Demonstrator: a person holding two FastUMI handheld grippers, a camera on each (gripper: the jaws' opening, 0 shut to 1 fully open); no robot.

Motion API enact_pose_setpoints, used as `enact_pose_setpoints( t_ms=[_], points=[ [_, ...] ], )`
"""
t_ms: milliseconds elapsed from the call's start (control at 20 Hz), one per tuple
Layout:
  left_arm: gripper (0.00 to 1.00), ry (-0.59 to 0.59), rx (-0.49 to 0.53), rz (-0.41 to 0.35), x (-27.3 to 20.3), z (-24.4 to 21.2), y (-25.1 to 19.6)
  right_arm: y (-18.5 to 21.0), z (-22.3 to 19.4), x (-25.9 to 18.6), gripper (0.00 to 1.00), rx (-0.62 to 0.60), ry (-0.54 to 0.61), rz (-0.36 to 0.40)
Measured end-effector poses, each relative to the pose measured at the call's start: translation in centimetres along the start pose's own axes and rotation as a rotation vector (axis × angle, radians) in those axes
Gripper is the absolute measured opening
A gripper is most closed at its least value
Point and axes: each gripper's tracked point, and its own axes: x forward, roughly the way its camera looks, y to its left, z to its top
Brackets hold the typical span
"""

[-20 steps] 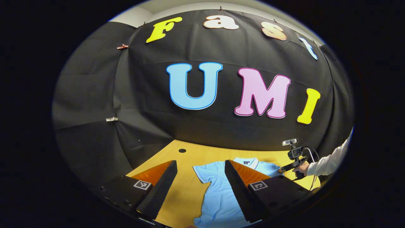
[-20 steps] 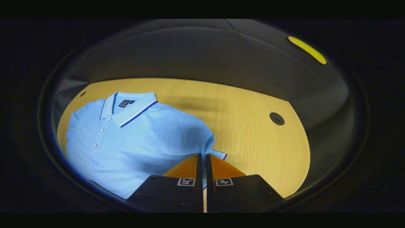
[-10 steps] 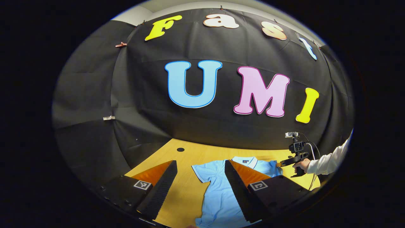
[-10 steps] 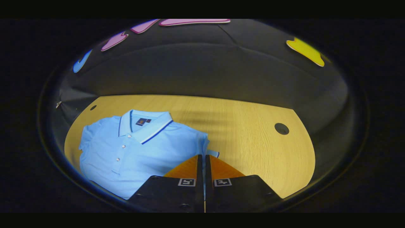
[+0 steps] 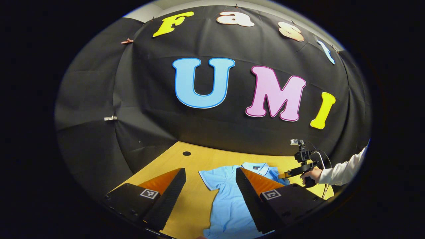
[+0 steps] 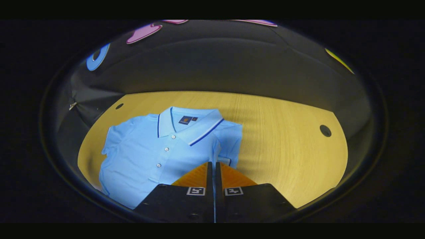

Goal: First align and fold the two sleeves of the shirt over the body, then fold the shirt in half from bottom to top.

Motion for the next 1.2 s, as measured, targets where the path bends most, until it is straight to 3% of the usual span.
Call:
enact_pose_setpoints(
  t_ms=[100, 150, 200, 300, 350, 450, 600, 750, 800, 900, 950, 1000, 1200],
  points=[
    [0.97, 0.013, -0.003, 0.005, 0.2, -0.2, 0.3, 0.2, -0.8, 0.7, 0.06, -0.015, 0.025, -0.001],
    [0.97, 0.024, -0.003, 0.007, 0.4, -0.6, 0.5, 0.1, -1.0, 0.9, 0.01, -0.021, 0.030, -0.005],
    [0.97, 0.035, -0.004, 0.007, 0.6, -0.8, 0.7, -0.1, -0.9, 1.1, 0.06, -0.032, 0.025, -0.015],
    [0.97, 0.053, -0.004, 0.006, 1.2, -1.1, 1.0, -0.3, -0.8, 1.2, 0.01, -0.037, 0.016, -0.025],
    [0.97, 0.063, -0.004, 0.004, 1.6, -1.5, 1.1, -0.2, -0.8, 1.3, 0.07, -0.031, 0.015, -0.024],
    [0.97, 0.076, -0.004, -0.007, 2.4, -1.8, 1.0, -0.2, -0.7, 1.3, 0.10, -0.005, 0.009, -0.019],
    [0.97, 0.087, 0.004, -0.041, 4.3, -1.8, 0.4, 0.3, -0.4, 0.9, 0.41, 0.043, -0.003, 0.013],
    [0.96, 0.116, -0.009, -0.074, 7.1, -2.4, -0.1, -0.3, 0.7, -0.6, 0.60, 0.056, -0.046, 0.009],
    [0.97, 0.127, -0.013, -0.081, 8.2, -2.6, -0.1, -0.4, 1.3, -1.2, 0.58, 0.070, -0.063, 0.015],
    [0.97, 0.155, -0.022, -0.092, 10.6, -3.1, -0.3, -0.9, 2.3, -2.6, 0.88, 0.094, -0.102, 0.019],
    [0.97, 0.173, -0.028, -0.096, 11.9, -3.7, -0.2, -1.5, 2.8, -3.5, 0.86, 0.100, -0.123, 0.013],
    [0.97, 0.194, -0.033, -0.100, 13.2, -4.3, -0.3, -2.0, 3.4, -4.4, 0.96, 0.105, -0.141, 0.008],
    [0.97, 0.290, -0.033, -0.092, 18.4, -7.7, -0.2, -3.7, 4.2, -8.2, 0.97, 0.098, -0.207, -0.005]
  ],
)
